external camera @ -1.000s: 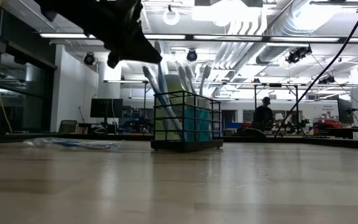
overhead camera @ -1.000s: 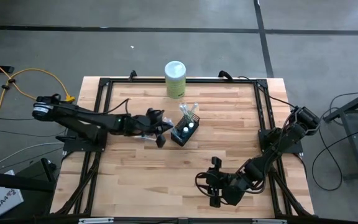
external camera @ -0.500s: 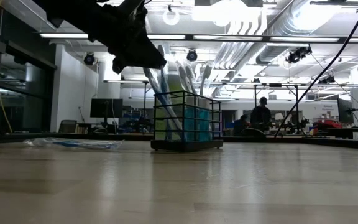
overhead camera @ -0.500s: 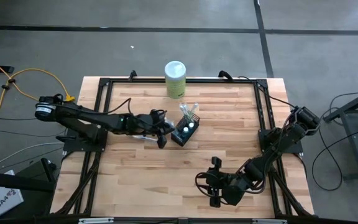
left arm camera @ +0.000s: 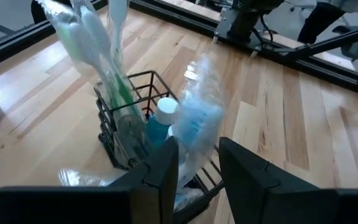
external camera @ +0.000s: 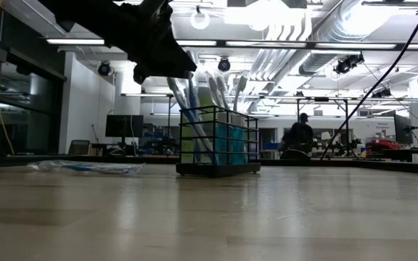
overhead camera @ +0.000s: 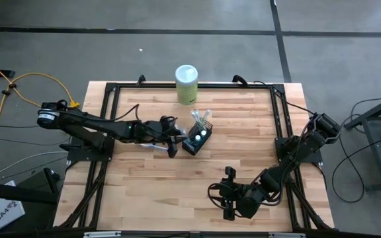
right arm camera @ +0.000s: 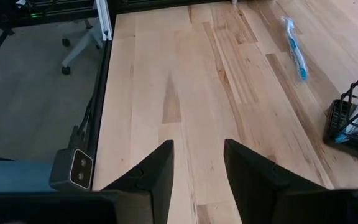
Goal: Pick & Place toothbrushing station
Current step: Put the right blue toothbrush into the left section of the black wire organizer, then put the blue toothbrush into the left section of the black wire organizer
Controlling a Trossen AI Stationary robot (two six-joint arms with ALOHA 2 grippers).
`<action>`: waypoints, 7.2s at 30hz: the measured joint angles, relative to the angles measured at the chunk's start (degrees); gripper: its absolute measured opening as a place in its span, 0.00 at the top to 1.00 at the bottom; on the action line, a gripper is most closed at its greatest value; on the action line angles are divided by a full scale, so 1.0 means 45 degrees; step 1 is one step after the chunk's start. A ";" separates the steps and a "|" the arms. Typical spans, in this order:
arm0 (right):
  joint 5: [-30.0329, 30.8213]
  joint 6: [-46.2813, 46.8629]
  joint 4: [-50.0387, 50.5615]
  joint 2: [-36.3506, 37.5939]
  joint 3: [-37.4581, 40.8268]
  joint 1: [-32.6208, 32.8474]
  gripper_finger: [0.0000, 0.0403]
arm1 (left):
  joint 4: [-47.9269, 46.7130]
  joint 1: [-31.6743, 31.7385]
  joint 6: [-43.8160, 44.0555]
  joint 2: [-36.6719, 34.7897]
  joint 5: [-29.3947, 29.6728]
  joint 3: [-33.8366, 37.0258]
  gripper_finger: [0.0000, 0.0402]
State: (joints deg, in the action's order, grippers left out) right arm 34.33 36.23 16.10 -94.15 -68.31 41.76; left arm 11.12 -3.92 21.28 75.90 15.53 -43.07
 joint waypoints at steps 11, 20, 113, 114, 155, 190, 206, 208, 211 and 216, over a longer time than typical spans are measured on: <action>-0.0015 0.0049 0.0000 0.0000 0.0000 0.0000 0.67 | -0.0720 -0.0614 0.0135 -0.0004 0.0061 0.0000 0.72; -0.0022 0.0061 -0.0003 0.0000 0.0000 0.0000 0.67 | -0.0768 -0.1321 0.0136 -0.0146 0.0578 -0.0010 0.72; -0.5294 -0.2296 -0.3038 -0.1875 -0.0005 -0.2181 0.67 | -0.9805 -0.1288 -0.2272 0.1515 0.0756 0.0024 0.72; -0.5294 -0.2297 -0.3073 -0.1875 -0.0005 -0.2181 0.67 | -0.9760 -0.1100 -0.2521 0.1515 0.0467 0.0024 0.72; -0.5294 -0.1659 -0.3519 -0.1865 -0.0005 -0.2108 0.67 | -0.8557 -0.5151 -0.3287 0.0971 0.1807 -0.0976 0.99; -0.7315 0.2759 -0.5138 -0.1865 0.0000 -0.2906 0.67 | 0.3636 -0.9390 -2.2087 0.5102 1.1480 -0.2433 0.99; -0.7721 0.2603 -0.4616 -0.1865 0.0000 -0.3575 0.67 | 0.4643 -0.9465 -2.2542 0.5163 1.1011 -0.2433 0.99; -0.7855 0.2607 -0.4701 -0.1865 0.0000 -0.3580 0.67 | 0.4647 -0.9391 -2.2539 0.5163 1.1001 -0.2433 0.99; -0.7993 0.2683 -0.4738 -0.1865 0.0000 -0.3573 0.67 | 0.4633 -0.9384 -2.2542 0.5163 1.0831 -0.2433 0.99; -0.8632 0.2787 -0.4997 -0.1865 0.0000 -0.3575 0.67 | 0.4549 -0.9613 -2.2549 0.5158 1.0652 -0.2433 0.99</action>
State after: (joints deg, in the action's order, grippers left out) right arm -4.52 48.77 -6.39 -102.54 -68.31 25.67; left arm 31.59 -47.18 -80.19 99.11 63.47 -54.02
